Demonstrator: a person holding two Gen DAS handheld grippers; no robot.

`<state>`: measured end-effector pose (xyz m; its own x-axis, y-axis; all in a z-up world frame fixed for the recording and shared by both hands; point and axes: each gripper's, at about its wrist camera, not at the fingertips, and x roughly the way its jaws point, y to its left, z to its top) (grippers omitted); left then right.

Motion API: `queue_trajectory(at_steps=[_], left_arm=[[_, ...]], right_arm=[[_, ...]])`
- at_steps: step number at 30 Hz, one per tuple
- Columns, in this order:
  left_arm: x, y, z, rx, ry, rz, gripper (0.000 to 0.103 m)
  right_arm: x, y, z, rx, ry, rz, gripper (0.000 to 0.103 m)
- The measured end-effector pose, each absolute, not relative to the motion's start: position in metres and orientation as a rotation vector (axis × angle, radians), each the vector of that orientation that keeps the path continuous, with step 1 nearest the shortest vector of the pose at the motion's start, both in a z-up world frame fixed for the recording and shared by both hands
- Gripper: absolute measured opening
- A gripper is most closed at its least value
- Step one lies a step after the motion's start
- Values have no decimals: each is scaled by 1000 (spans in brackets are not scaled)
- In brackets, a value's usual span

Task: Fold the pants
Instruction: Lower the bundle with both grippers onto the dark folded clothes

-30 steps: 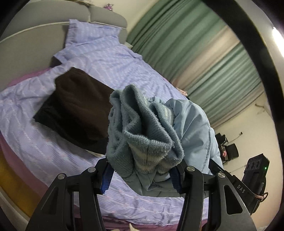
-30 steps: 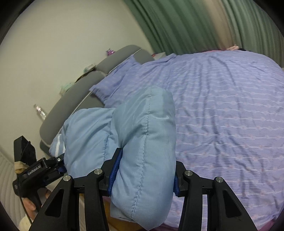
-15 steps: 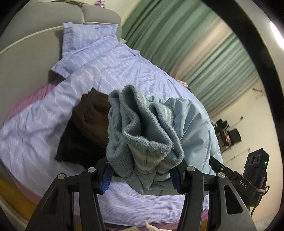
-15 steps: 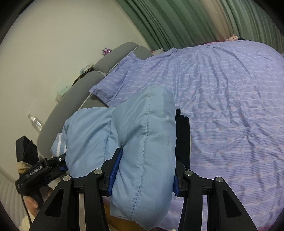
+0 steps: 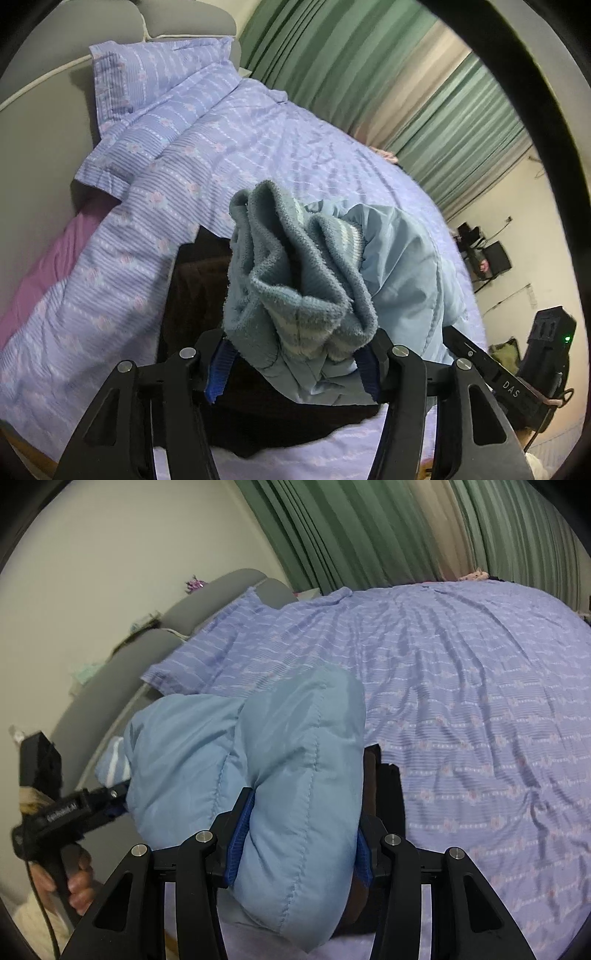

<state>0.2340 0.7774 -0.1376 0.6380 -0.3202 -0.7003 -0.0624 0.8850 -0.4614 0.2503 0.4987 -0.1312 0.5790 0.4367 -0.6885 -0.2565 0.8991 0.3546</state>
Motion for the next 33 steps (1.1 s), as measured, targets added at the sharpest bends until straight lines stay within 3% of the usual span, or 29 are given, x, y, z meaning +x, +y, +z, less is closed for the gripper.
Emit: queue_trajectory(at_steps=[3, 8, 10, 15, 24, 33], left_arm=[[249, 781, -157, -440, 922, -131, 61], [246, 789, -171, -334, 922, -33, 74], [240, 794, -174, -330, 938, -12, 77], [239, 816, -195, -448, 972, 32, 81], [241, 824, -226, -528, 1025, 52, 91], [230, 812, -191, -463, 986, 82, 89]], right_arm=[[265, 506, -147, 192, 886, 368, 46], [277, 513, -164, 144, 917, 341, 44], [278, 517, -166, 132, 926, 350, 47], [276, 527, -172, 108, 931, 357, 67], [287, 527, -195, 97, 999, 333, 85], [278, 525, -174, 103, 989, 299, 86]])
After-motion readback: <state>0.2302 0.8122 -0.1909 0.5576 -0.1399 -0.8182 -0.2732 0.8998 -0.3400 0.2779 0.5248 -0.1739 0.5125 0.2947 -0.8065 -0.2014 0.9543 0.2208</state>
